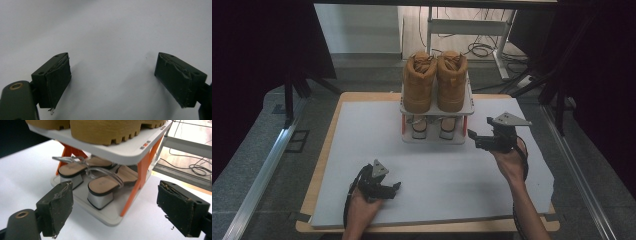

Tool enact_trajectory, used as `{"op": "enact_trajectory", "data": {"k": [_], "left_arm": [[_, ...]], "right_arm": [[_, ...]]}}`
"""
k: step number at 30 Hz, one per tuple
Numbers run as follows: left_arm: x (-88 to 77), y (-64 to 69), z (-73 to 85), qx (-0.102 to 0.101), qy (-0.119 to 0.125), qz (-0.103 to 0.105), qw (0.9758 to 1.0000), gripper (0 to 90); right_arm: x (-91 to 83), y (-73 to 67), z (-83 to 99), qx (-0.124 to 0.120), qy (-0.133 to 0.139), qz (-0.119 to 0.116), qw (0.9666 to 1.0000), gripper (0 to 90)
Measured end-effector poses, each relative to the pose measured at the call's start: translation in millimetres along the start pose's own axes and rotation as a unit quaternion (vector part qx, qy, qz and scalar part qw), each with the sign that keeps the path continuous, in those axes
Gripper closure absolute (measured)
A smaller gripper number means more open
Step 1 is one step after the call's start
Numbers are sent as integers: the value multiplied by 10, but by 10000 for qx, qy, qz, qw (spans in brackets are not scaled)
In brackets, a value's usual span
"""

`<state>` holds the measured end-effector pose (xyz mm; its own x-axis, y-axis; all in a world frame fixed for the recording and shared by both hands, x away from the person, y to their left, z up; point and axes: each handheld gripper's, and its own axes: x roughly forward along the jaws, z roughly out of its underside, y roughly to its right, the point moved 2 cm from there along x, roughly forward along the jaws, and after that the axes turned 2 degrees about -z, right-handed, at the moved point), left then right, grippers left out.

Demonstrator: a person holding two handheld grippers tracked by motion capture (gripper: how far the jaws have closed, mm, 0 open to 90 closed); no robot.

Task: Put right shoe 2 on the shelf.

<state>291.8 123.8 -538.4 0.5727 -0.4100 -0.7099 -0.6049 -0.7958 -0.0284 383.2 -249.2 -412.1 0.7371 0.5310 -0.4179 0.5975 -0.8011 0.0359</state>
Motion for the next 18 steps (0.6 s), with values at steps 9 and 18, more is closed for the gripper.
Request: {"op": "enact_trajectory", "data": {"k": [9, 18], "left_arm": [[2, 0, -1, 1, 13, -6, 10000, 134], [1, 2, 0, -11, 13, -8, 10000, 134]], "right_arm": [[-154, 15, 92, -109, -108, 38, 9999, 62], [-320, 71, 271, -35, -284, 70, 9996, 34]]}}
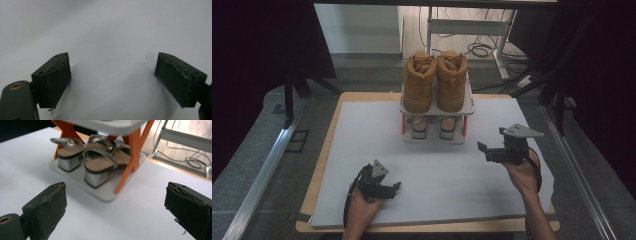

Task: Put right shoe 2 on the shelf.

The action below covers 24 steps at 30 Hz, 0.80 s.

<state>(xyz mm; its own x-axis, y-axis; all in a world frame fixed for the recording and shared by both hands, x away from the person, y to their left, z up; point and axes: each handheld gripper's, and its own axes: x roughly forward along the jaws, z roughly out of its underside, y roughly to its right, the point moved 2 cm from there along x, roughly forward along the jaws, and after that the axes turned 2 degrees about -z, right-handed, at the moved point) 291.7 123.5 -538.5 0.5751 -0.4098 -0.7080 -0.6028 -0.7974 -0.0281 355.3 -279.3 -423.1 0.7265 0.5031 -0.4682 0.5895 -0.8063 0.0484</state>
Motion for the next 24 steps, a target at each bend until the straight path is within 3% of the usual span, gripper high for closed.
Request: {"op": "enact_trajectory", "data": {"k": [11, 24], "left_arm": [[1, 0, 0, -10, 1, 2, 10000, 134], [-2, 1, 1, 25, -3, -9, 10000, 134]], "right_arm": [[-141, 69, 333, 205, -218, 31, 9995, 29], [-137, 53, 760, 346, -600, 47, 9976, 24]]}}
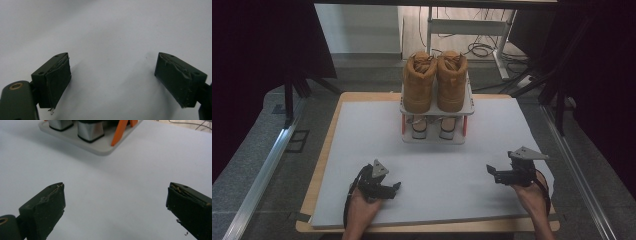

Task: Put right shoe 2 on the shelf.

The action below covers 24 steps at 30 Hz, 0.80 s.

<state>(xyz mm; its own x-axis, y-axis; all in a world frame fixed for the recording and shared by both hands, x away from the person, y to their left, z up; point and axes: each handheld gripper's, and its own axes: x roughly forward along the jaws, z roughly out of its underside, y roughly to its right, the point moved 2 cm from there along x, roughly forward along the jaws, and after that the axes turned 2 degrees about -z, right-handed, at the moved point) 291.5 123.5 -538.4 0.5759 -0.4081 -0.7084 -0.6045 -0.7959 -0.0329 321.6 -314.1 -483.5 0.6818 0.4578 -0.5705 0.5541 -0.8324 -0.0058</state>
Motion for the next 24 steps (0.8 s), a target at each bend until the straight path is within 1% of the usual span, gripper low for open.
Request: {"op": "enact_trajectory", "data": {"k": [8, 17, 19, 21, 22, 24], "left_arm": [[-1, 1, 0, 19, 3, -9, 10000, 134], [-2, 4, 0, 22, 9, -16, 10000, 134], [-3, 5, 0, 26, 7, -21, 10000, 134], [-3, 5, 1, 23, 7, -20, 10000, 134], [-3, 6, 0, 31, 7, -27, 10000, 134], [-4, 5, 1, 39, 2, -26, 10000, 134]], "right_arm": [[73, 16, 249, 83, -312, -22, 9995, 24], [181, 25, 465, 201, -663, -31, 9976, 24], [204, 25, 484, 216, -790, -46, 9966, 28], [212, 18, 483, 187, -833, -14, 9963, 32], [221, 15, 484, 127, -856, 13, 9962, 31], [222, 12, 484, 125, -868, 22, 9961, 31]]}}
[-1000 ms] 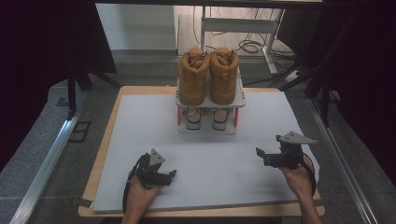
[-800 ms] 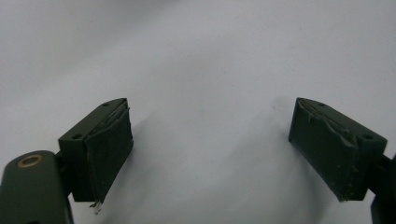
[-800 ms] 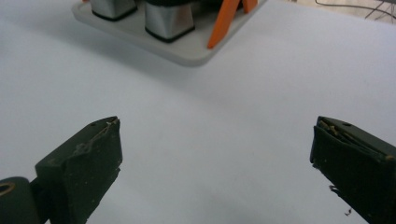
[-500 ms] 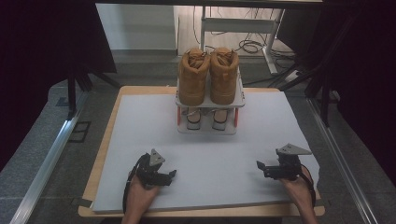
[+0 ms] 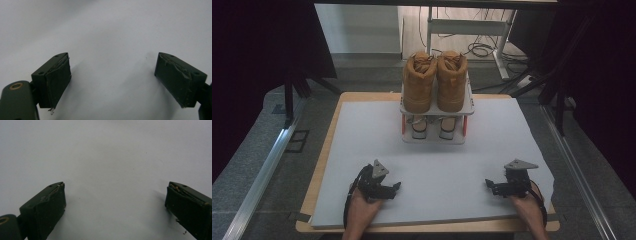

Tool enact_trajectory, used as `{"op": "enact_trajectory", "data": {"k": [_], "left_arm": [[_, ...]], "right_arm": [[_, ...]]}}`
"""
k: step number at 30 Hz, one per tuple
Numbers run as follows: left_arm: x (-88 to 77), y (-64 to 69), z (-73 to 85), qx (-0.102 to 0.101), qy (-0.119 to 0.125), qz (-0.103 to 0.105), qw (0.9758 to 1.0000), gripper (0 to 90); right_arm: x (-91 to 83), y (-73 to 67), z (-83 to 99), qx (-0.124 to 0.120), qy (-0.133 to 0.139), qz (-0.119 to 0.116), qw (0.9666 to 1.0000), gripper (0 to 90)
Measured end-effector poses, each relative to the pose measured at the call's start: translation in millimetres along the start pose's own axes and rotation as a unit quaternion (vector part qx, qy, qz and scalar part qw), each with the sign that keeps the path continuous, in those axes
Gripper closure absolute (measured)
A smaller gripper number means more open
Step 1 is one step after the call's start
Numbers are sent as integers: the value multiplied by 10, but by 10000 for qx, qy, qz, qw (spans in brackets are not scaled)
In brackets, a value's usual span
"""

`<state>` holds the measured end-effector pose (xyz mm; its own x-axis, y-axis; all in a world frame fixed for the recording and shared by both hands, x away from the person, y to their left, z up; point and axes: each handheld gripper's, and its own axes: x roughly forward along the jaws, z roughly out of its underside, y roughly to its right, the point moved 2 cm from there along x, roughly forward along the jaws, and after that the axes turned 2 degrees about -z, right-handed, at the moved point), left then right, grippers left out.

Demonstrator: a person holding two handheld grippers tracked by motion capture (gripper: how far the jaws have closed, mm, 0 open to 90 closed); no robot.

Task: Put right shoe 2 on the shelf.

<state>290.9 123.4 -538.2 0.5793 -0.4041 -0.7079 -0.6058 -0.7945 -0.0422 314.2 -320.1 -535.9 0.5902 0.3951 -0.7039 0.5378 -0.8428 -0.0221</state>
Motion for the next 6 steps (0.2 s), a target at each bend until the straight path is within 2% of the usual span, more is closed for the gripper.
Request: {"op": "enact_trajectory", "data": {"k": [6], "left_arm": [[4, -3, 0, -33, -2, 23, 10000, 134]], "right_arm": [[1, -3, 3, 1, 15, 13, 10000, 31]]}}
